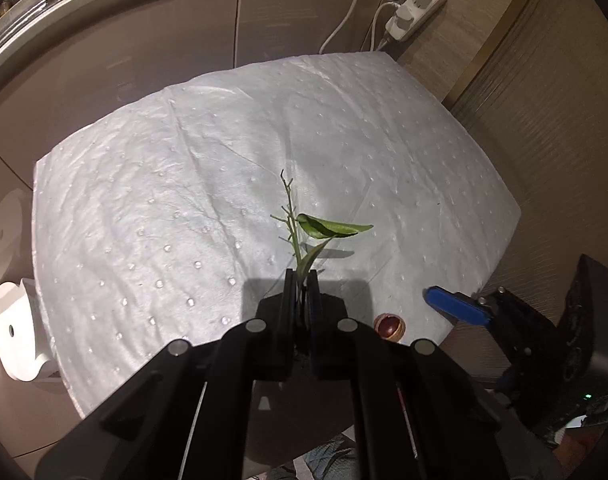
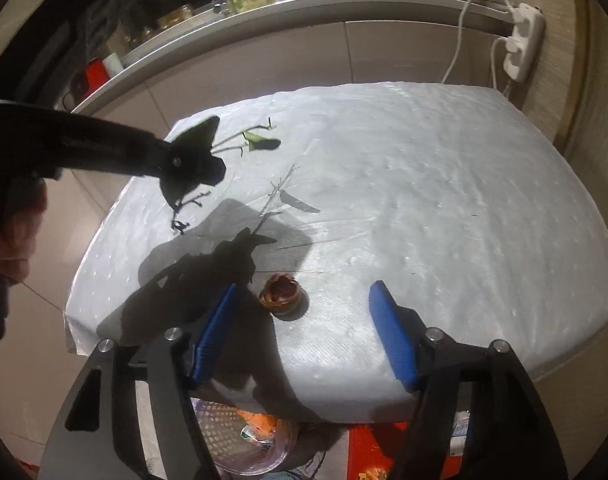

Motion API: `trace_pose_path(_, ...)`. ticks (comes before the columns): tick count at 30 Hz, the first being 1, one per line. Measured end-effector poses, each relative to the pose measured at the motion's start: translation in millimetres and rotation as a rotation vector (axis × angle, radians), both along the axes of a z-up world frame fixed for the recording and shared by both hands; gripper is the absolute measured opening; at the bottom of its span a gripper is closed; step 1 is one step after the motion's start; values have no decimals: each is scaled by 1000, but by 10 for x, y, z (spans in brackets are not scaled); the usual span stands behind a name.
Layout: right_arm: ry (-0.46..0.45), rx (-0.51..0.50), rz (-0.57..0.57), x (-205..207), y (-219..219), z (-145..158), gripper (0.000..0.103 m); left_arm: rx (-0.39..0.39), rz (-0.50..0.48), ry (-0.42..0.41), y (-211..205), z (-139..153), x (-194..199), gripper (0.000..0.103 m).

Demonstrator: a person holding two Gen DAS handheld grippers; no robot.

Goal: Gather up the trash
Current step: 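Grasp the brown nut shell with the right tool while the left tool holds the sprig, then carry the sprig and nut shell to the basket and open the left tool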

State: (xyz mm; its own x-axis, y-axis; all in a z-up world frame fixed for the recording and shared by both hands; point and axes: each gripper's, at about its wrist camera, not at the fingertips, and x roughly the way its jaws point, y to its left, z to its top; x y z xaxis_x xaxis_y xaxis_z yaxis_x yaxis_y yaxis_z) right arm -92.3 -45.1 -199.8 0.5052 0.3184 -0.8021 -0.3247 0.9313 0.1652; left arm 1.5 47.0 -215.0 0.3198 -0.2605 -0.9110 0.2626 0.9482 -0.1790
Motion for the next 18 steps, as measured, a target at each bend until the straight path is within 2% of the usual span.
trace_pose_path(5, -38, -79, 77, -9, 213, -75, 56, 9, 22, -26, 323, 165, -270, 5)
trace_pose_path(7, -55, -120, 96, -6, 280, -88, 49, 4, 30, -21, 422, 186, -354, 5)
trace_pose_path(10, -51, -125, 92, 28, 269, -89, 27, 10, 37, -28, 529, 202, -480, 5)
trace_pose_path(18, -31, -85, 20, -35, 205, 43, 24, -14, 31, -50, 708, 335, -821, 5)
